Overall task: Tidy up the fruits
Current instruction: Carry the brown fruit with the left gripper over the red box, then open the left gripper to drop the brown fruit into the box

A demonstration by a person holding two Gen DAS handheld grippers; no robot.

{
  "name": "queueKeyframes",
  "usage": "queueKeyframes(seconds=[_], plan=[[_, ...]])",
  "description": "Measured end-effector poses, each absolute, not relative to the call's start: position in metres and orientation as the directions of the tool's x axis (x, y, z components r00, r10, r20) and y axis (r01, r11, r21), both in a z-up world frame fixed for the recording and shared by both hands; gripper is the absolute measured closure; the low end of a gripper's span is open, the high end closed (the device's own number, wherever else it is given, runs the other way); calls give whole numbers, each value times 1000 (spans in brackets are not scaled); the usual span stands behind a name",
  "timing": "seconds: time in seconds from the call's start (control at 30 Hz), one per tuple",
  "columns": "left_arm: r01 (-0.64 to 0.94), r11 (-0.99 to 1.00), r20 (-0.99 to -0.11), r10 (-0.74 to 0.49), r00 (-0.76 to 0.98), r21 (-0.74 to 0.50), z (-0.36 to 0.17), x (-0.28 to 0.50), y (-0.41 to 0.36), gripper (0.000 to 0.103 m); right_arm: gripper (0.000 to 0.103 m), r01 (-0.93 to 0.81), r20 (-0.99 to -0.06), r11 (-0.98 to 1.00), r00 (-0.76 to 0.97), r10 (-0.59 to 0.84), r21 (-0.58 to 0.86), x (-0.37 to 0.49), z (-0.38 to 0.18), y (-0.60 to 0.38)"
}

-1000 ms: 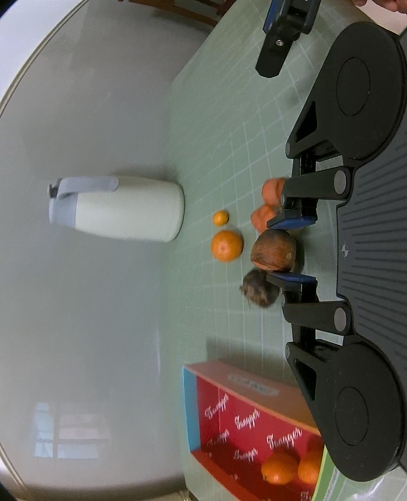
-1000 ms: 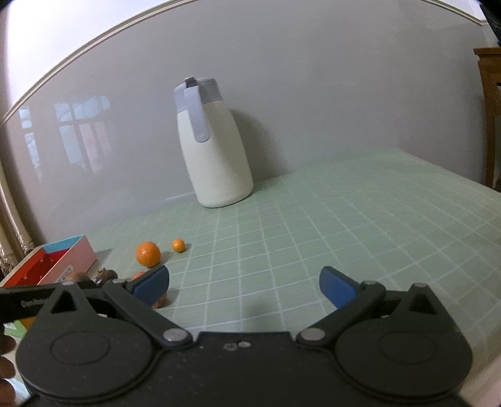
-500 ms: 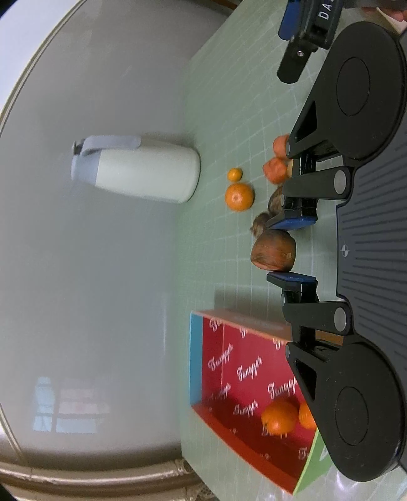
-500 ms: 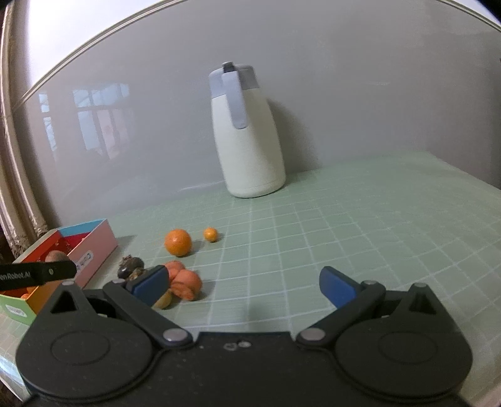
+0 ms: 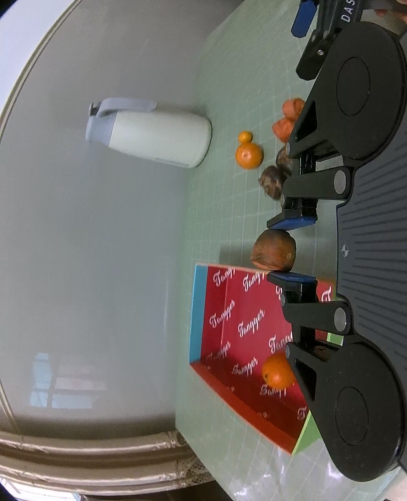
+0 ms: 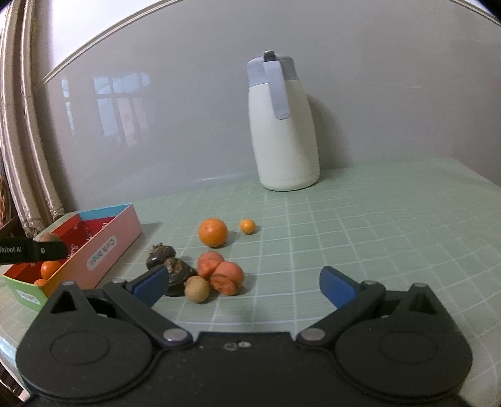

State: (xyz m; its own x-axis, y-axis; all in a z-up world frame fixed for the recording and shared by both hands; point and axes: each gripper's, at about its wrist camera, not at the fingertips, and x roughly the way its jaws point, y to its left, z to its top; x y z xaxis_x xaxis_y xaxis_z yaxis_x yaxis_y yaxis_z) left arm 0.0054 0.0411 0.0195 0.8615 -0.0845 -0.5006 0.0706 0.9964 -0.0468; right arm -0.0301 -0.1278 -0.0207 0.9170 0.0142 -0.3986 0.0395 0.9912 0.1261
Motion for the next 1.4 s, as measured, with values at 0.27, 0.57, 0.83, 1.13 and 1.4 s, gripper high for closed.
queueKeyframes(seconds=[0.27,0.57,0.83,1.13,1.4], plan=[[15,998,-517,-41,855,-55,16,20,67,74,0,11,-405,993,914,39,121,-25,-22,-115],[-105,993,-539,62,840,-51,3,44,108,74,0,-18,-420,993,905,65,115,-17,-26,-102],[-172,984,-560,120,819,-40,-12,56,132,74,0,-37,-428,993,900,83,114,-10,-28,-94],[-215,976,-551,167,817,-23,-14,53,137,74,0,-59,-436,992,894,103,113,-6,-30,-85],[-226,974,-550,179,816,-17,-15,49,139,74,0,-68,-436,992,893,110,111,-5,-29,-82]])
